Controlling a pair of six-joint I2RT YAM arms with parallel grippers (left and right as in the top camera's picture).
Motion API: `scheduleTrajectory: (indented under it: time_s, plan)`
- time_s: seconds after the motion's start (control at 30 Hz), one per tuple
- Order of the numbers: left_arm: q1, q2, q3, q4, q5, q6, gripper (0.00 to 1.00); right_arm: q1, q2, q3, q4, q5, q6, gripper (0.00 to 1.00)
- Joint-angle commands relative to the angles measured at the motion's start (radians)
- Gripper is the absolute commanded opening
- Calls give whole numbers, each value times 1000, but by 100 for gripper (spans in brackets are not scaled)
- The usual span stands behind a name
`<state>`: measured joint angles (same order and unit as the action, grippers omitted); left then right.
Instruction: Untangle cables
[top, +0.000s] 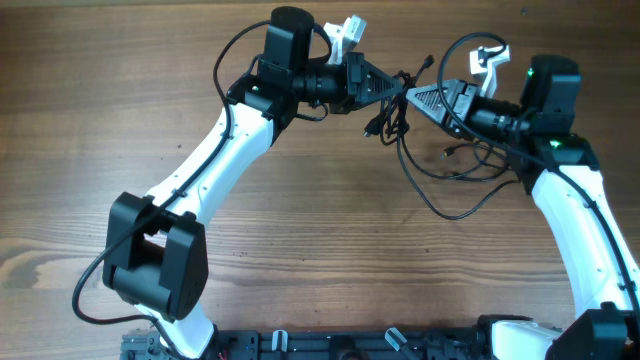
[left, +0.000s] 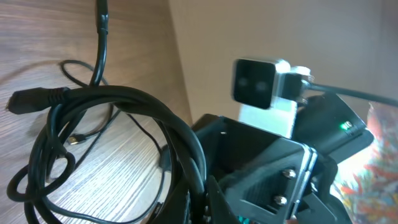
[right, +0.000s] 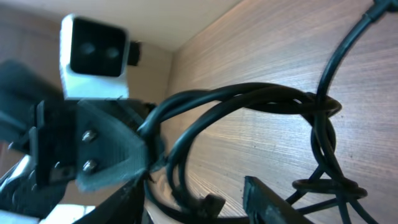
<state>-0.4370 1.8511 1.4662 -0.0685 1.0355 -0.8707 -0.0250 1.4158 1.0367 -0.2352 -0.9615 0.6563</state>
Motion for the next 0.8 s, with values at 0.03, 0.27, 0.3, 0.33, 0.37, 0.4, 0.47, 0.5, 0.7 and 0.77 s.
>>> scheduleTrajectory:
  time_s: [0.03, 0.27, 0.3, 0.33, 0.37, 0.4, 0.47, 0.5, 0.7, 0.77]
  plan:
    - [-5, -39, 19, 38, 100, -33, 4, 8, 1, 10, 10, 102, 111, 49]
    - [-15, -39, 19, 43, 105, -35, 4, 8, 1, 10, 105, 88, 195, 47]
    - [-16, -39, 19, 43, 105, -35, 4, 9, 1, 10, 115, 83, 206, 46]
    - [-16, -39, 19, 43, 105, -35, 4, 9, 1, 10, 117, 80, 208, 46]
    - [-16, -39, 19, 44, 101, -35, 4, 9, 1, 10, 115, 71, 207, 45]
    - [-16, -39, 19, 44, 97, -35, 4, 9, 1, 8, 109, 70, 202, 44]
    - [-16, -39, 19, 64, 93, -35, 4, 9, 1, 1, 94, 71, 200, 42]
    - [-16, -39, 19, 75, 89, -35, 4, 9, 1, -1, 85, 71, 200, 41]
    - [-18, -38, 19, 107, 40, -80, 4, 24, 1, -5, 78, 71, 200, 40]
    - [-22, -38, 19, 107, 40, -80, 4, 40, 1, -5, 83, 71, 200, 40]
